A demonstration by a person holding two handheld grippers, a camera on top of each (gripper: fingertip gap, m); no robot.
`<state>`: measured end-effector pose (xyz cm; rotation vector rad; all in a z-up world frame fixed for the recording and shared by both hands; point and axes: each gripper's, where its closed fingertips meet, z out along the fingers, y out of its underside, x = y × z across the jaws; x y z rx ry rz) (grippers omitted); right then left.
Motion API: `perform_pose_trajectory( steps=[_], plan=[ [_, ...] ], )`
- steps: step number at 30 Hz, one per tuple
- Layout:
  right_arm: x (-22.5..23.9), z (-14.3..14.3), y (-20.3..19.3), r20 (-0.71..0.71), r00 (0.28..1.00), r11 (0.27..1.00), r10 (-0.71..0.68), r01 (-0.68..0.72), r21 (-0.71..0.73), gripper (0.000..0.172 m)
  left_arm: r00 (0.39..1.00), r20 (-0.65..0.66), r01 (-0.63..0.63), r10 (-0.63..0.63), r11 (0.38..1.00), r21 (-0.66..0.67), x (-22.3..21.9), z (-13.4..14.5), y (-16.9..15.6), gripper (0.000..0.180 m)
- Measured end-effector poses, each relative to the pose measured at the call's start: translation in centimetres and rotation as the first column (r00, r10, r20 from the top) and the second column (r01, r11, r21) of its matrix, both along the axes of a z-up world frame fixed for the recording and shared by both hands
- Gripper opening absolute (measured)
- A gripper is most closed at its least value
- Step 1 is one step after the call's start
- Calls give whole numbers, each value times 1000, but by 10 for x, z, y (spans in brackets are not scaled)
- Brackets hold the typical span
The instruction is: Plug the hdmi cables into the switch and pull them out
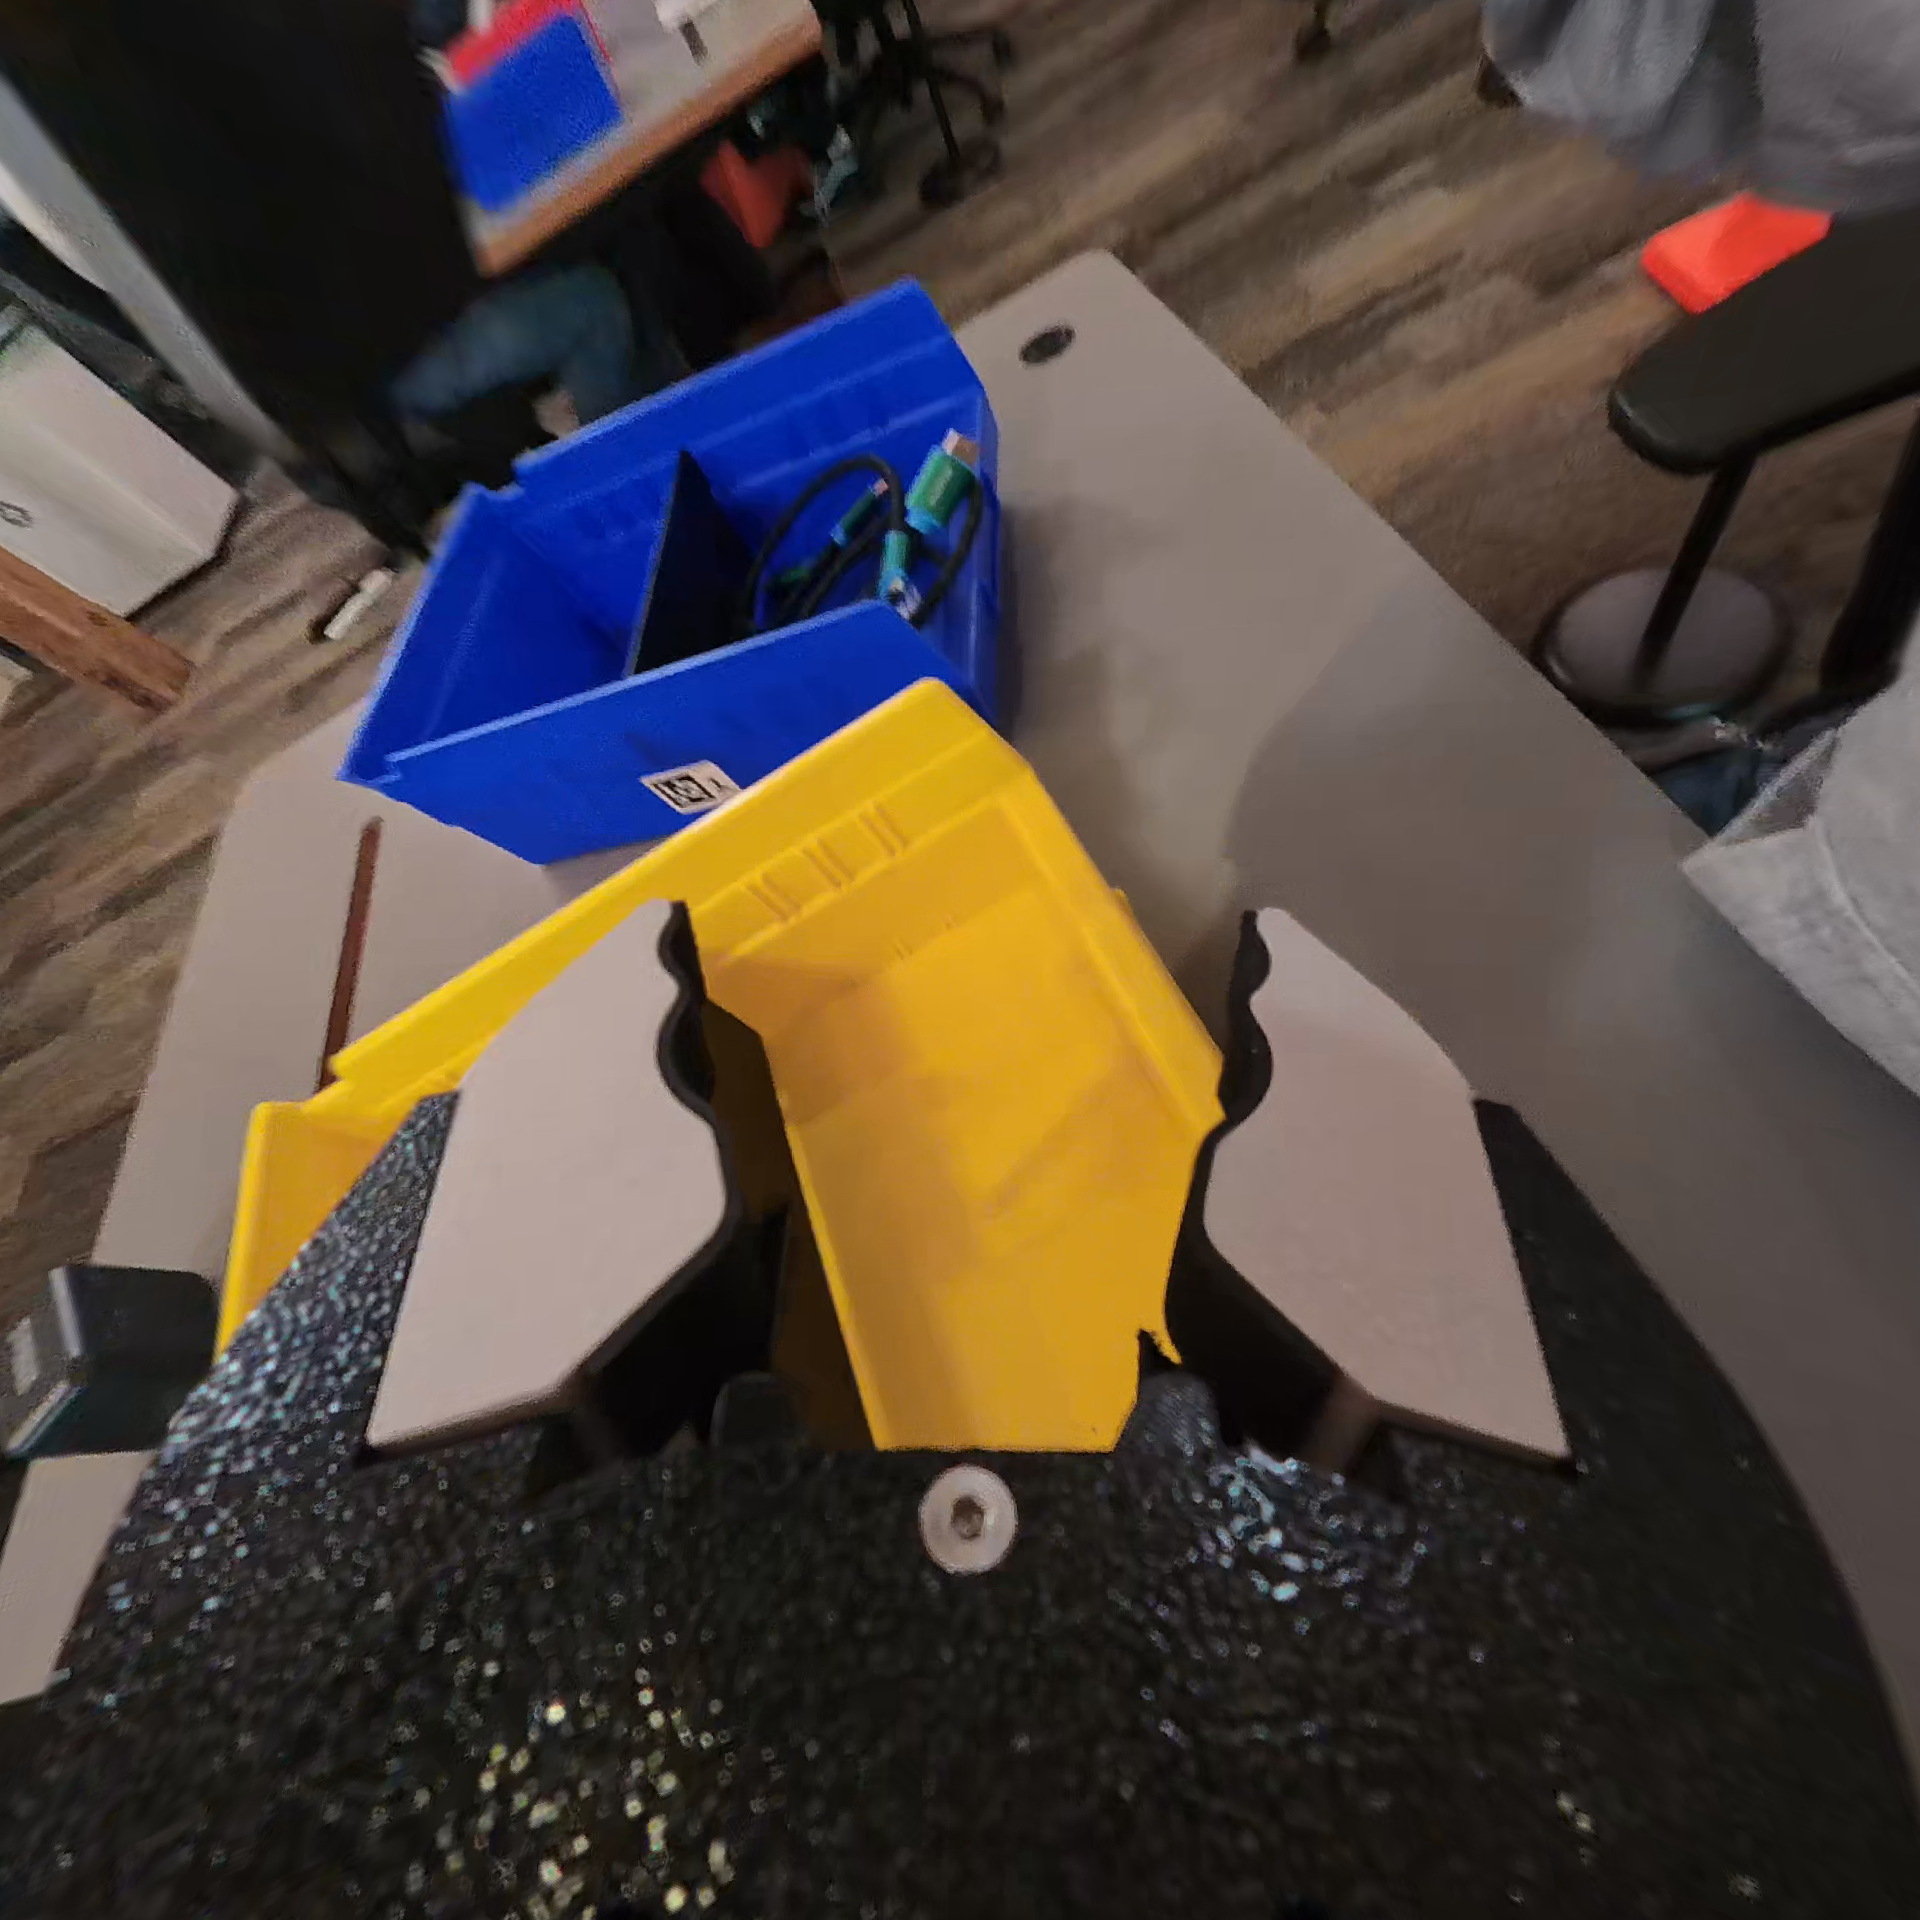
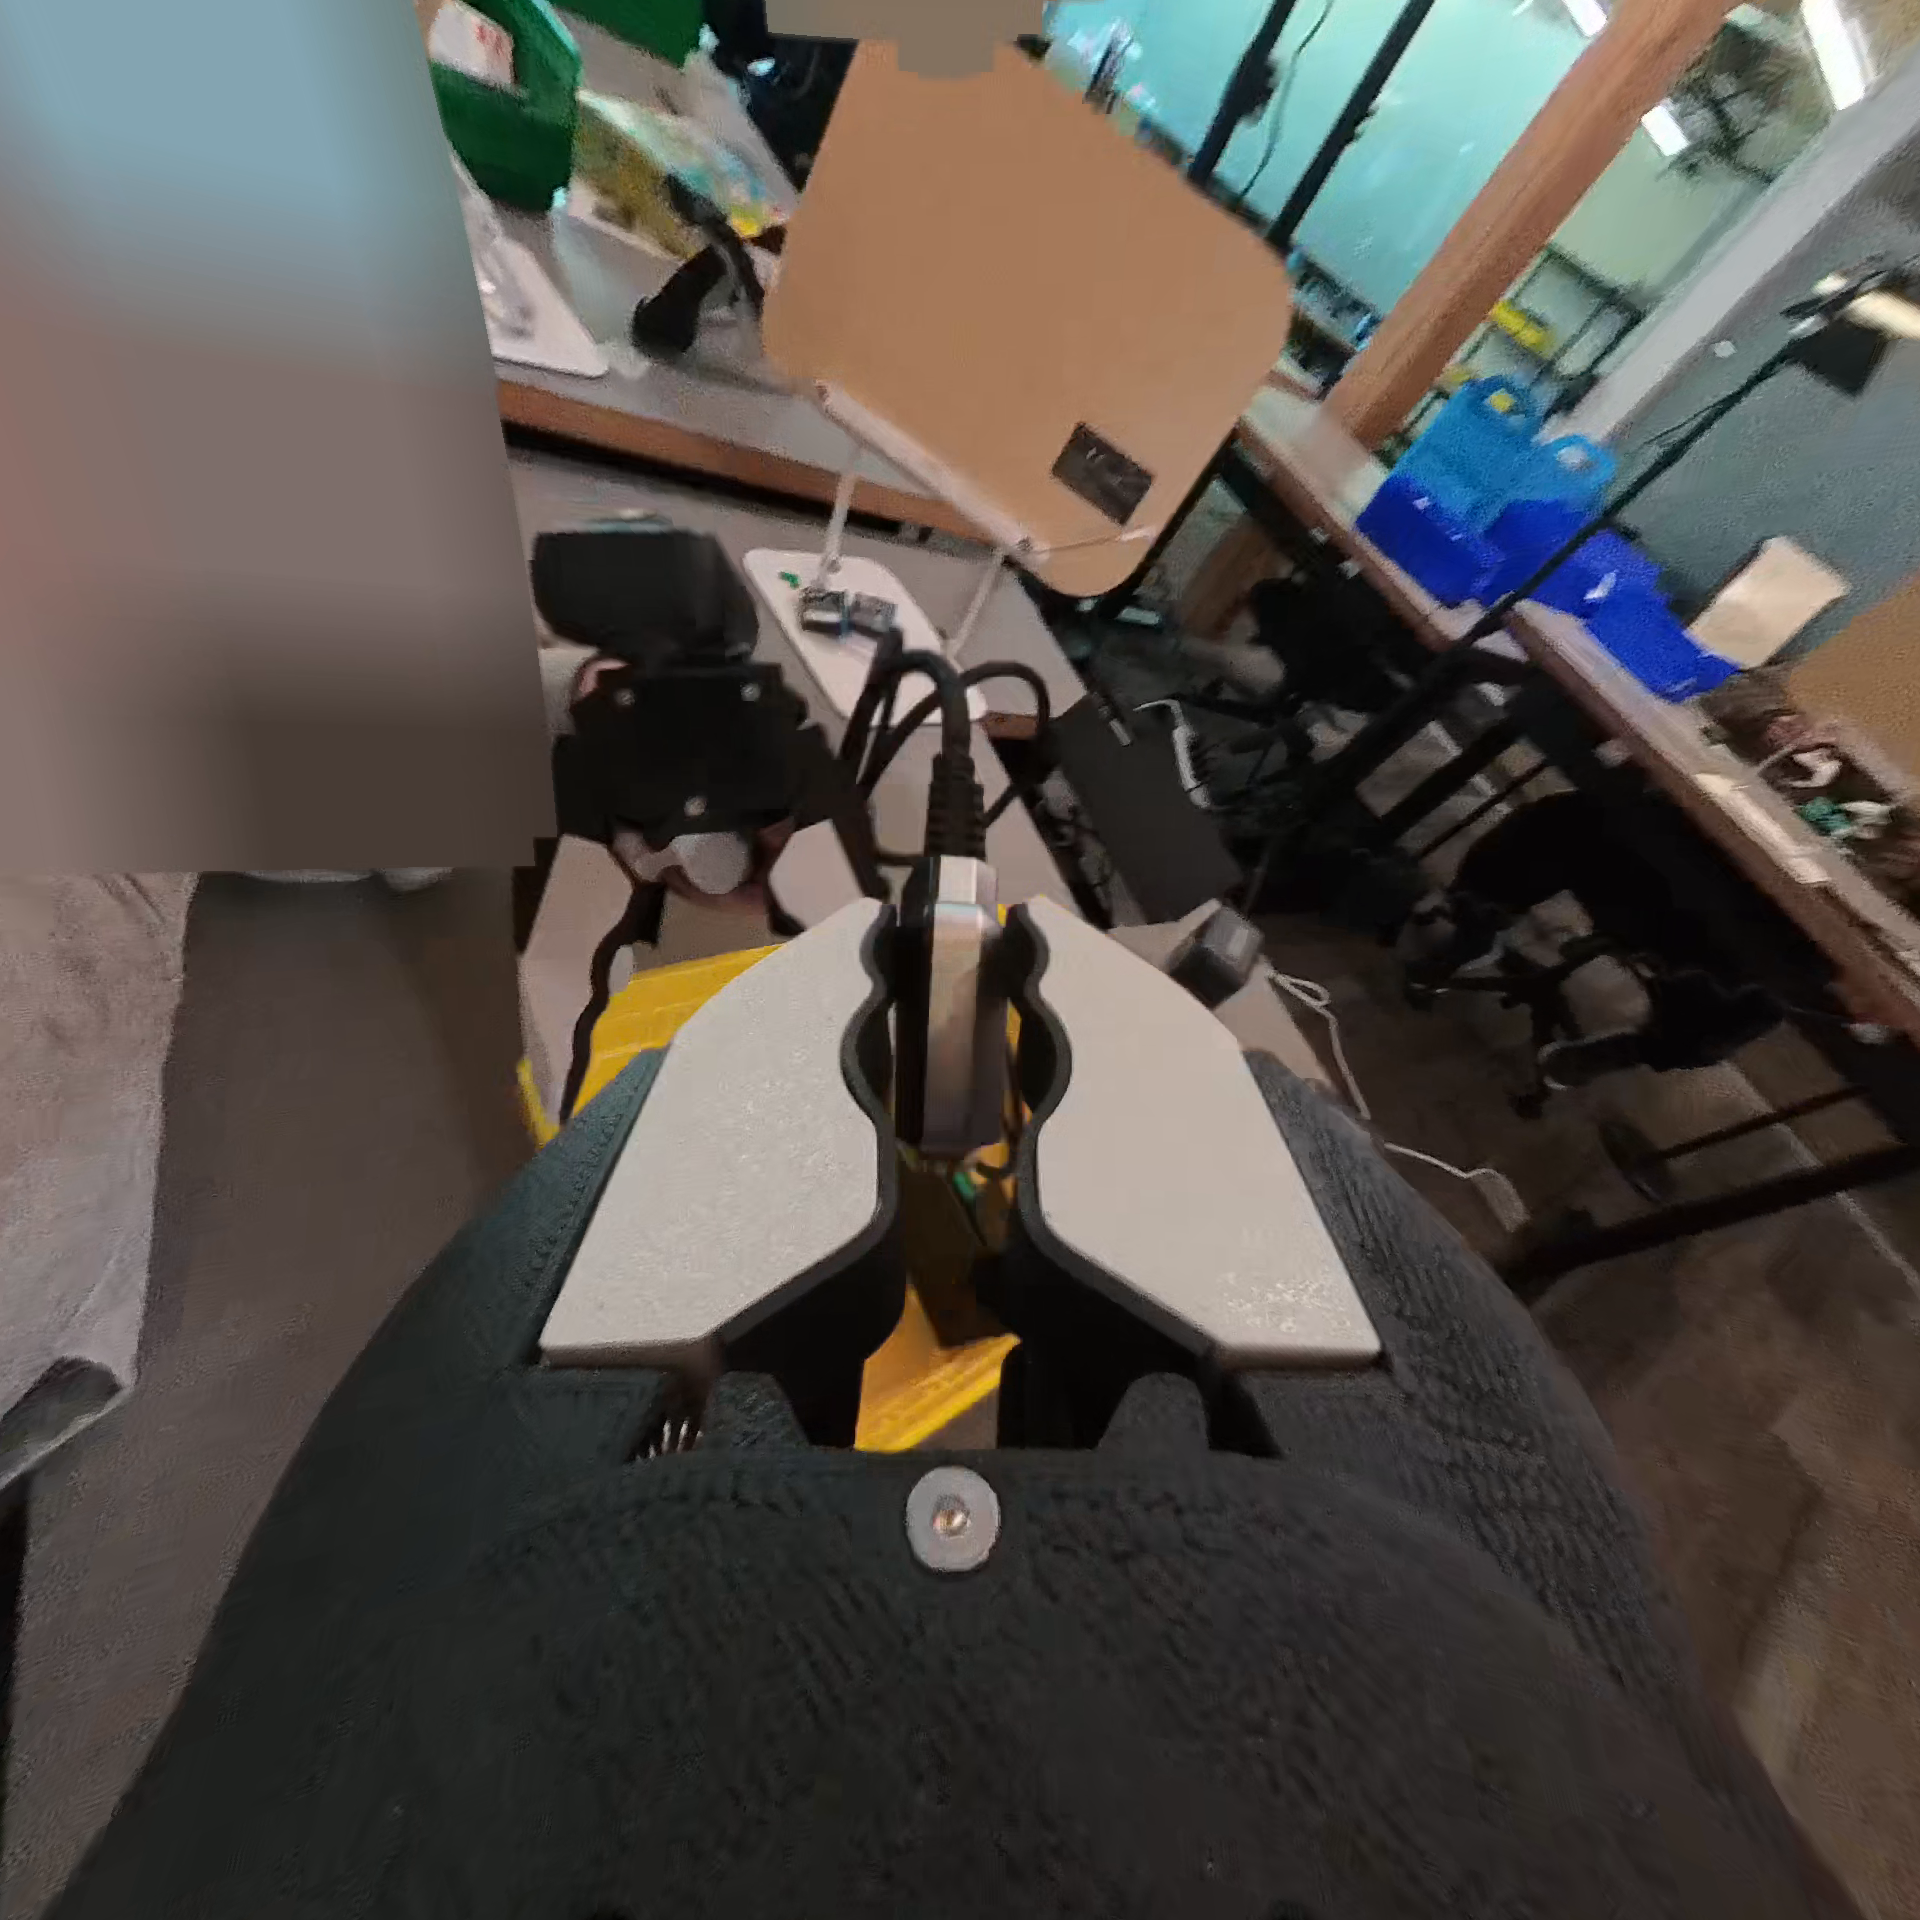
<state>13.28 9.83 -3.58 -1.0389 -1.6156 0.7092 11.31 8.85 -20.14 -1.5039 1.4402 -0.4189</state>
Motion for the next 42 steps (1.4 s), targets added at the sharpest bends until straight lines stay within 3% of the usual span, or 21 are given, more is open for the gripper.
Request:
perform_pose_trajectory(
  steps=[3,6,8,12,15,20,27,35,42],
  plan=[
    [21,28,19,-94,990,989,-106,115,97,19,996,-10,85,-85,996,-41,7,-6,-15,93],
    [50,54,45,-148,967,961,-209,231,153,19,961,88,273,-264,955,-115,13,6,-49,88],
    [74,74,63,-181,943,933,-281,312,180,19,938,158,331,-310,934,-132,9,19,-60,86],
    [122,109,97,-216,884,866,-414,456,207,19,925,243,325,-293,940,-102,-7,40,-58,85],
    [152,116,129,-193,835,814,-515,547,196,19,930,269,280,-251,957,-77,-20,47,-51,84],
    [183,98,166,-140,768,750,-625,641,164,19,922,324,241,-213,969,-47,-36,60,-44,83],
    [193,86,167,-123,762,747,-636,648,147,20,913,368,204,-175,978,-42,-48,67,-38,82],
    [174,30,189,69,758,750,-649,621,226,19,922,350,199,-167,978,-59,-51,64,-38,82],
    [146,-35,225,321,706,774,-631,547,318,20,926,349,179,-145,982,-65,-55,63,-34,82]
  ],
)
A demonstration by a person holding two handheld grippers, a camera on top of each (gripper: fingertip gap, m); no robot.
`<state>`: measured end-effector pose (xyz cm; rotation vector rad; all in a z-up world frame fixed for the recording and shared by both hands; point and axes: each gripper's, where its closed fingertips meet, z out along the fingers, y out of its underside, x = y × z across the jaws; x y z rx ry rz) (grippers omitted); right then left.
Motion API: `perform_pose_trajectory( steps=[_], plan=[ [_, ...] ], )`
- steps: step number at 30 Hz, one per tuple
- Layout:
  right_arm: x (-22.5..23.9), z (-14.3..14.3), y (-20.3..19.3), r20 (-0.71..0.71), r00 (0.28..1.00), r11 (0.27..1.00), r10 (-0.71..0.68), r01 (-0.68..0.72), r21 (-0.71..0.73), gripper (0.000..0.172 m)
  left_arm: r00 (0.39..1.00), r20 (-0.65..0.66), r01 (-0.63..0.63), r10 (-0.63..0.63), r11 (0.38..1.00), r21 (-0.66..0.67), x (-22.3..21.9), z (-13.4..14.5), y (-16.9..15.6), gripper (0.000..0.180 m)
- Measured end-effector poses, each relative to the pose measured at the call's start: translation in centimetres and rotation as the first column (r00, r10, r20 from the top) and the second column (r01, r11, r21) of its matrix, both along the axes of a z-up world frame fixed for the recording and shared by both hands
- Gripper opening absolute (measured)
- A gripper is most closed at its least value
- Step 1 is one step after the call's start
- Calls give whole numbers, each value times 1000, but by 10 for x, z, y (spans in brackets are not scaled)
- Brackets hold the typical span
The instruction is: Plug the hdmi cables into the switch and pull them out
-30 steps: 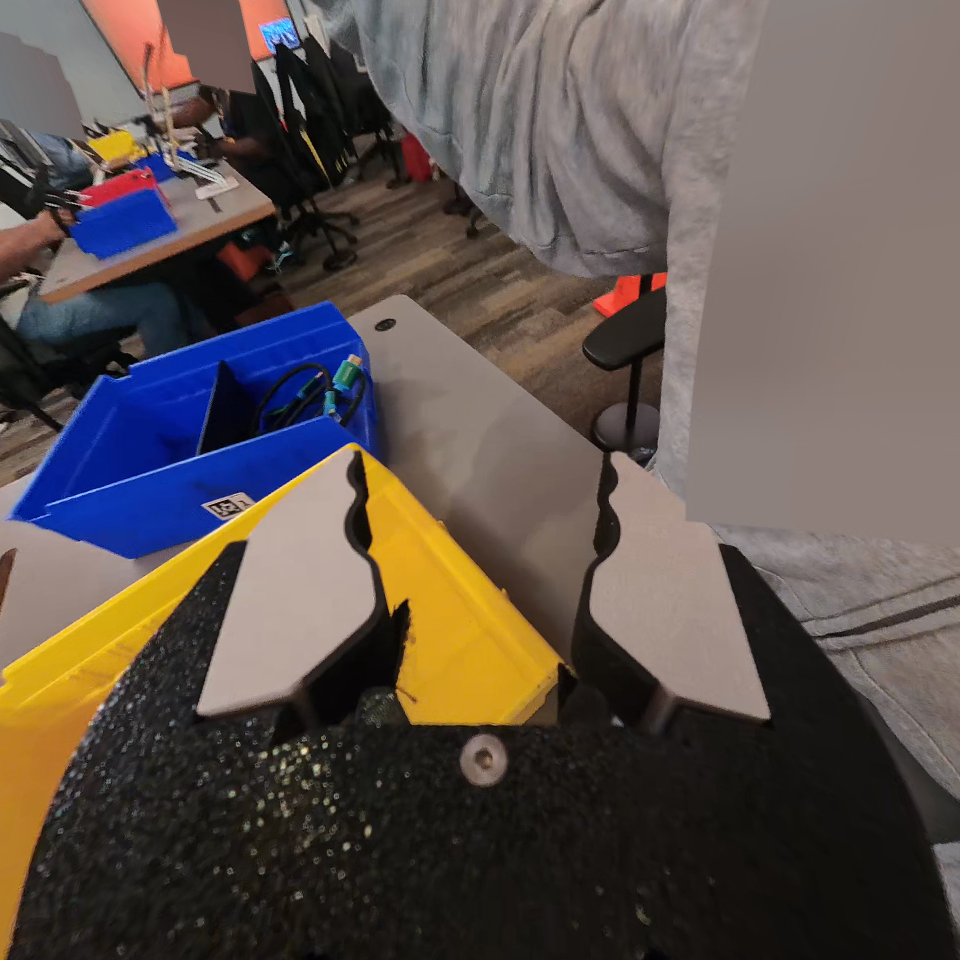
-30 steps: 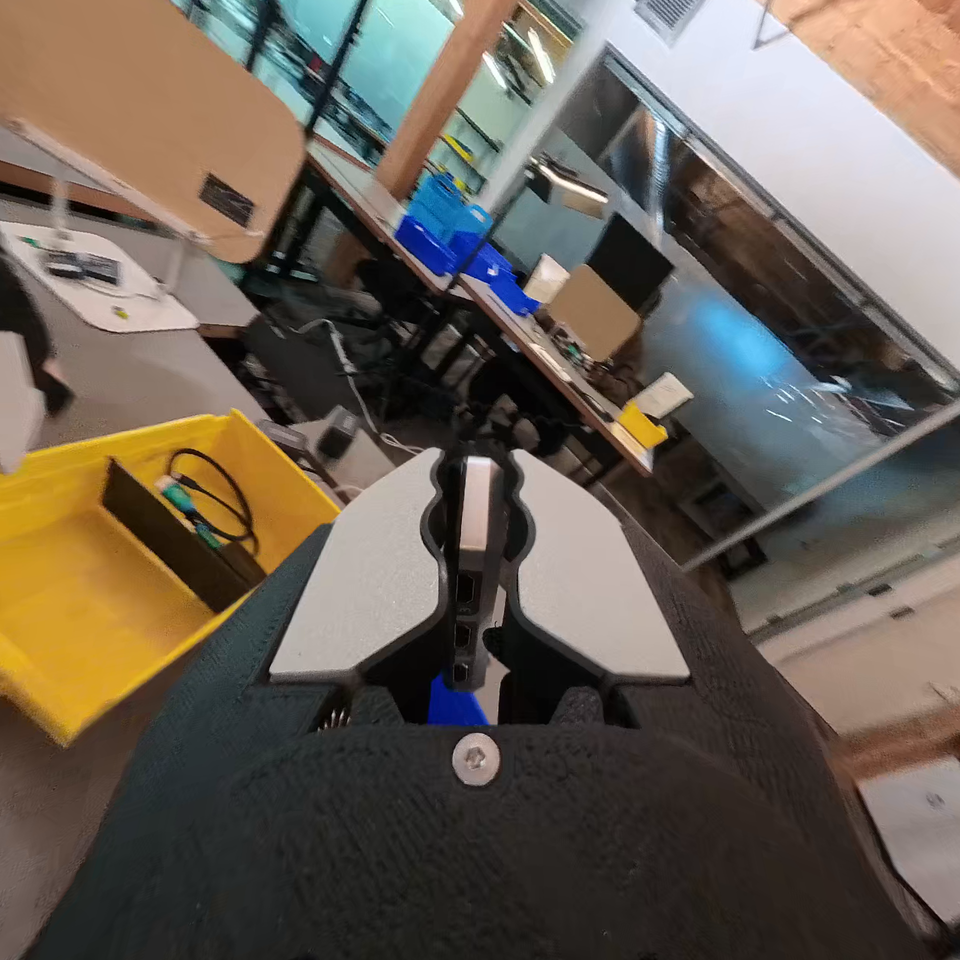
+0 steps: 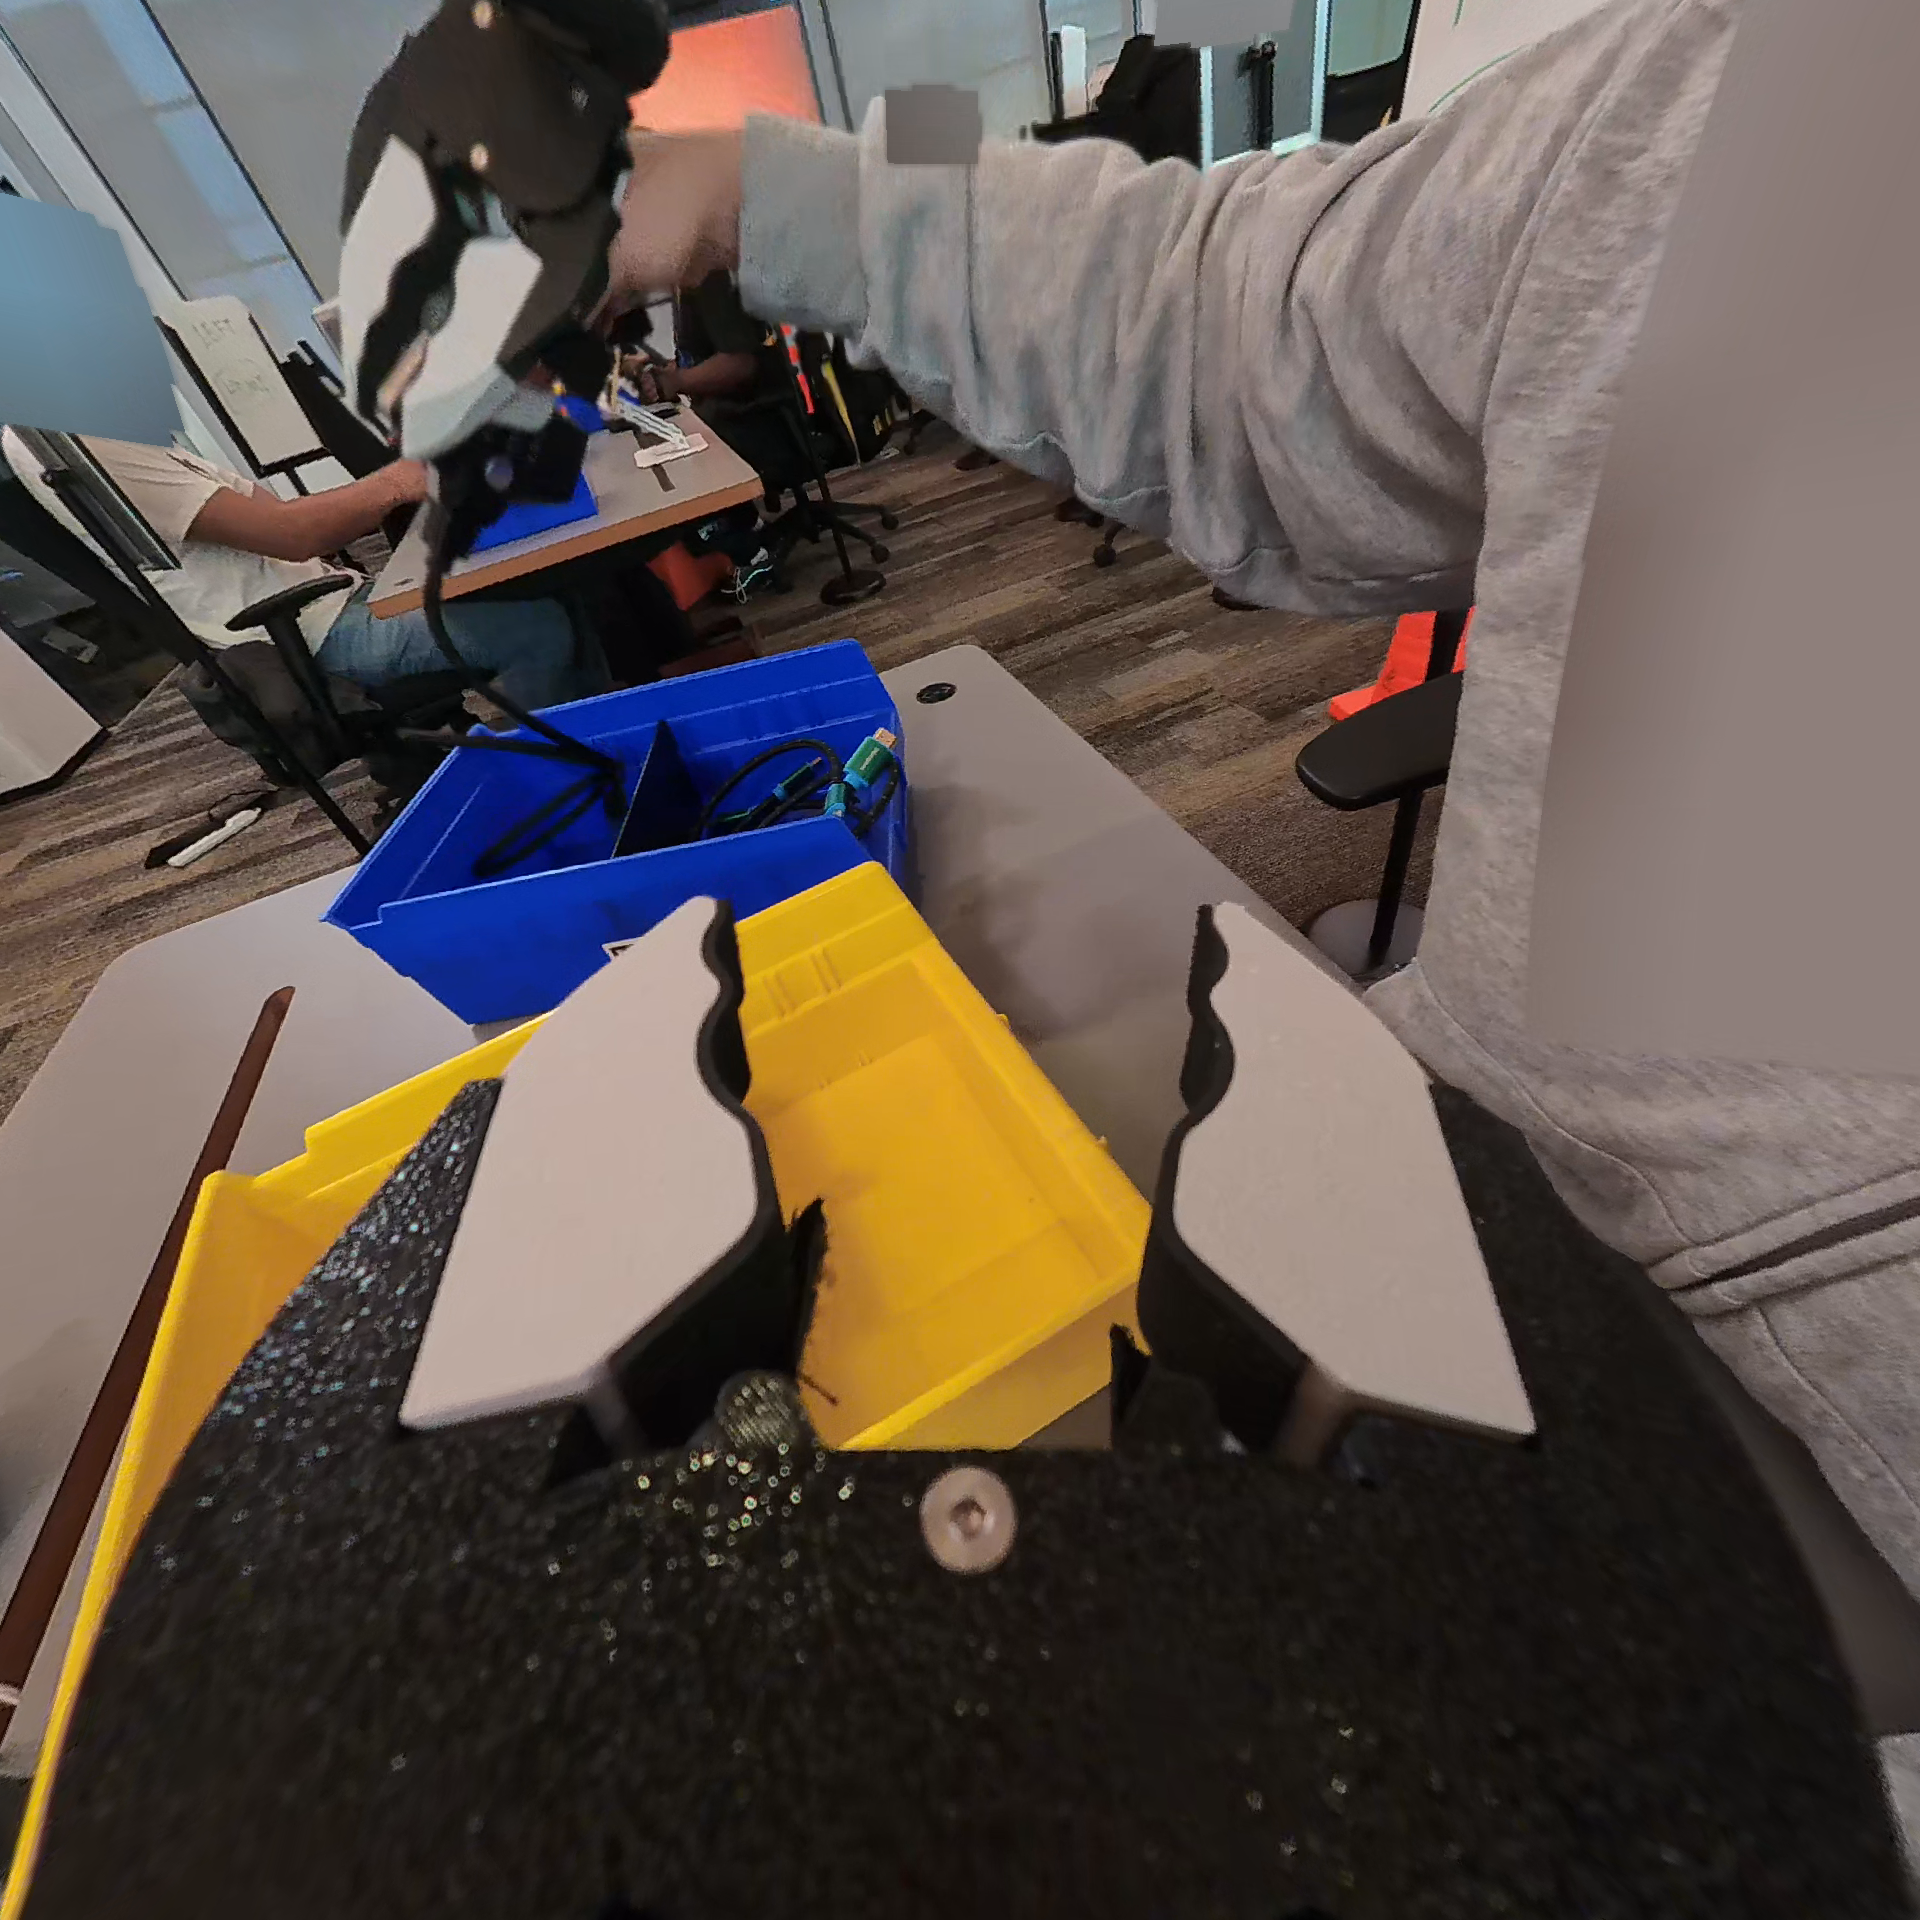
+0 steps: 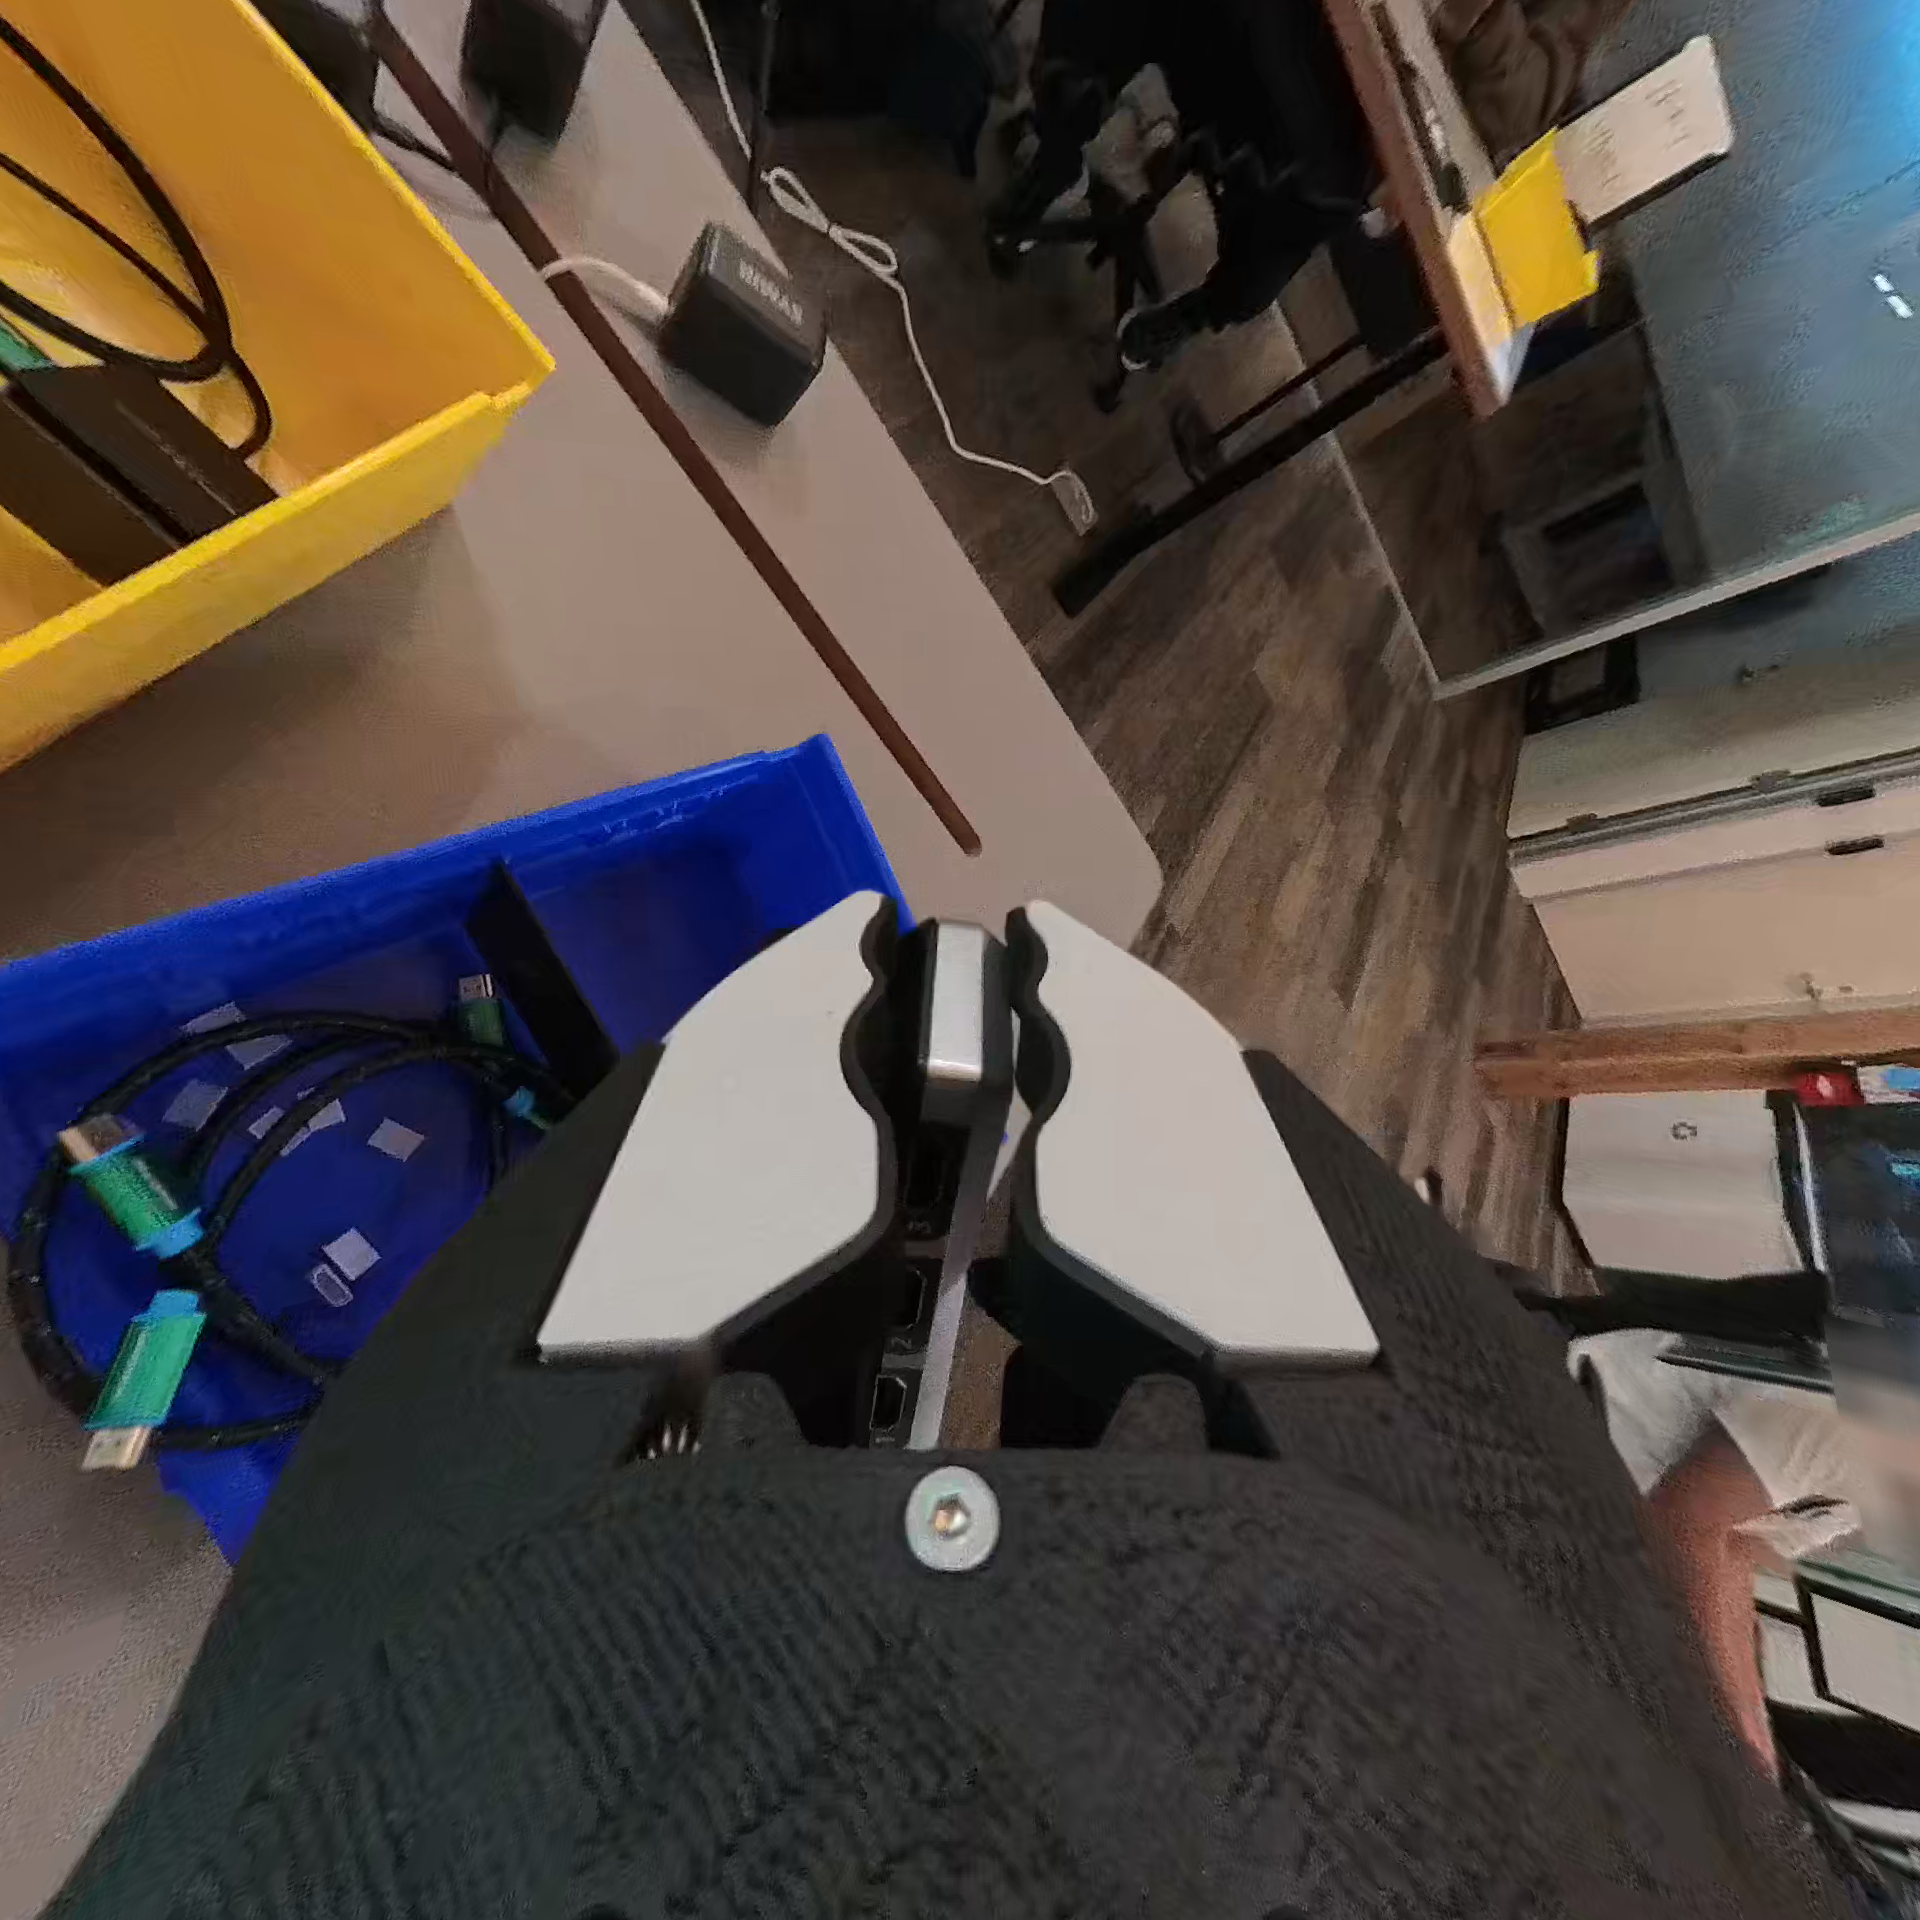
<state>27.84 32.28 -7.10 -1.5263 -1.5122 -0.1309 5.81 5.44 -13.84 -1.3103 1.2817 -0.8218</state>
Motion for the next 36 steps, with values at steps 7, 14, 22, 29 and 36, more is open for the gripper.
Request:
perform_pose_trajectory(
  steps=[7,14,22,29,36],
  plan=[
    [-38,-69,40,-10,1000,988,0,-1,-157,20,1000,13,-23,23,1000,6,-8,3,3,82],
    [-48,-141,71,-26,992,932,-126,109,-347,20,998,33,-60,60,998,13,-18,7,7,82],
    [-58,-159,82,8,953,822,-302,265,-504,21,980,56,-194,193,981,10,-46,12,23,80],
    [-125,-84,42,-127,988,948,-88,44,-315,62,926,96,-368,365,930,9,-86,17,43,81],
    [-212,-129,-58,51,987,723,151,-75,-687,54,905,121,-413,407,910,25,-99,23,42,79]
  ],
)
